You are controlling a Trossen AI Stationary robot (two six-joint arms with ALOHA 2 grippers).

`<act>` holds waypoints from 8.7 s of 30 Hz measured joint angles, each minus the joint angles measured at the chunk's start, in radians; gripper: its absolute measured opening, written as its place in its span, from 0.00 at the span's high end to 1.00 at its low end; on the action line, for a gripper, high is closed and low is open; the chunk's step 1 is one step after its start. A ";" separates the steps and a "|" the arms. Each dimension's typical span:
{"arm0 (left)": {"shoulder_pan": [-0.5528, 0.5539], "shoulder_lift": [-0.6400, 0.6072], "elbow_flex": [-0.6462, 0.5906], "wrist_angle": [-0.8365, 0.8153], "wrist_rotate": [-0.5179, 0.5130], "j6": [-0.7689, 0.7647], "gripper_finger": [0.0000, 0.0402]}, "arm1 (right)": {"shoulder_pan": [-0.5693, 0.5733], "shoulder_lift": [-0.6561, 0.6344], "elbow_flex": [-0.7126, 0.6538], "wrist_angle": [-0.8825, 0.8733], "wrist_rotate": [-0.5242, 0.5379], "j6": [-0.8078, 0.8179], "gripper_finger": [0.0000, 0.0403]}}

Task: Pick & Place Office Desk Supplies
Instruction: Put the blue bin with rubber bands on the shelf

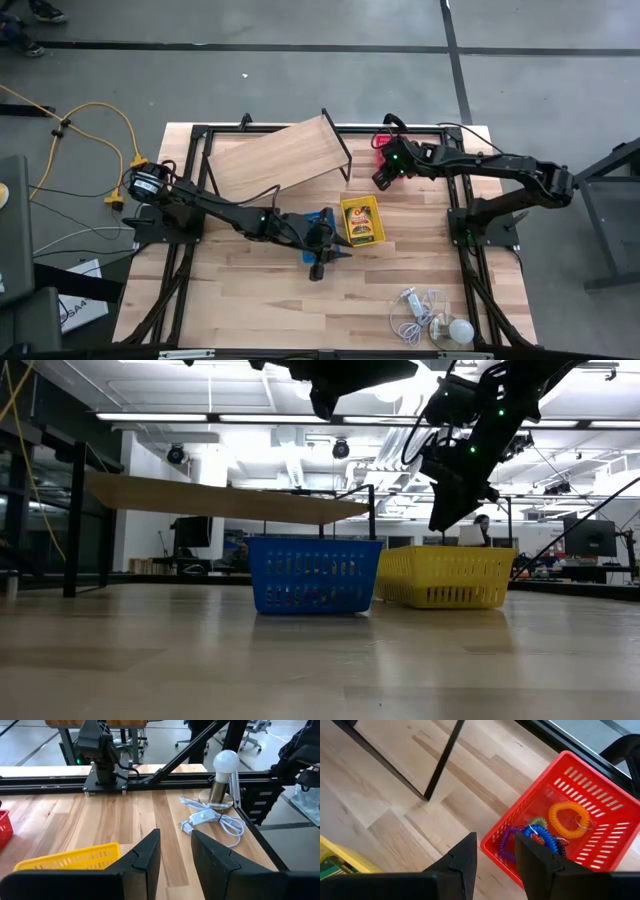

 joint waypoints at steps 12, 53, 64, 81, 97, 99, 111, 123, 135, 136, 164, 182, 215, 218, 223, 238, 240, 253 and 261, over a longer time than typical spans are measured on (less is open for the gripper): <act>0.001 0.000 0.000 0.001 0.000 0.015 0.74 | 0.000 0.000 0.000 0.000 0.000 0.008 0.70; 0.001 0.000 0.000 0.005 0.000 -0.042 0.74 | 0.046 -0.008 -0.001 -0.003 -0.049 0.124 0.70; 0.001 0.000 0.000 0.005 0.000 -0.041 0.74 | 0.241 -0.141 -0.001 -0.050 -0.039 0.193 0.70; 0.001 0.000 0.000 0.005 0.000 -0.041 0.74 | 0.444 -0.236 -0.001 -0.091 -0.132 0.185 0.70; 0.001 0.000 0.000 0.005 0.000 -0.041 0.74 | 0.654 -0.233 -0.001 -0.109 -0.188 0.248 0.70; 0.001 0.000 0.000 0.005 0.000 -0.041 0.74 | 0.696 -0.233 -0.001 -0.109 -0.203 0.248 0.70; 0.001 0.000 0.000 0.005 0.000 -0.041 0.74 | 0.870 -0.233 0.000 -0.084 -0.349 0.247 0.70; 0.001 0.000 0.000 -0.003 0.000 -0.136 0.74 | 0.903 -0.233 0.000 -0.082 -0.338 0.240 0.70; 0.053 0.000 0.000 -0.129 0.292 -0.228 0.74 | 0.903 -0.233 0.000 -0.082 -0.338 0.240 0.70; 0.060 0.000 0.000 -0.139 0.337 -0.229 0.74 | 0.903 -0.233 0.000 -0.082 -0.338 0.240 0.70; 0.122 -0.008 0.291 -0.922 0.261 -0.142 0.74 | 0.903 -0.233 0.000 -0.041 -0.336 0.240 0.70; -0.041 0.113 0.300 -0.973 0.079 -0.301 0.74 | 0.903 -0.233 0.000 -0.023 -0.336 0.240 0.70; -0.046 0.328 0.450 -1.087 -0.003 -0.326 0.74 | 0.903 -0.233 0.000 0.038 -0.336 0.240 0.70; -0.046 0.338 0.448 -1.106 -0.002 -0.335 0.74 | 0.903 -0.233 0.000 0.046 -0.336 0.240 0.70; -0.046 0.358 0.449 -1.107 -0.001 -0.344 0.74 | 0.903 -0.233 0.000 0.046 -0.336 0.240 0.70; -0.045 0.369 0.449 -1.125 0.004 -0.356 0.86 | 0.903 -0.233 0.000 0.053 -0.336 0.240 0.70; -0.045 0.369 0.449 -1.126 0.004 -0.356 0.90 | 0.903 -0.233 0.000 0.053 -0.336 0.240 0.70; -0.045 0.368 0.450 -1.128 -0.012 -0.355 0.99 | 0.903 -0.233 0.000 0.053 -0.336 0.240 0.70; -0.063 0.319 0.450 -1.182 -0.016 -0.405 1.00 | 0.903 -0.233 0.000 0.054 -0.336 0.240 0.70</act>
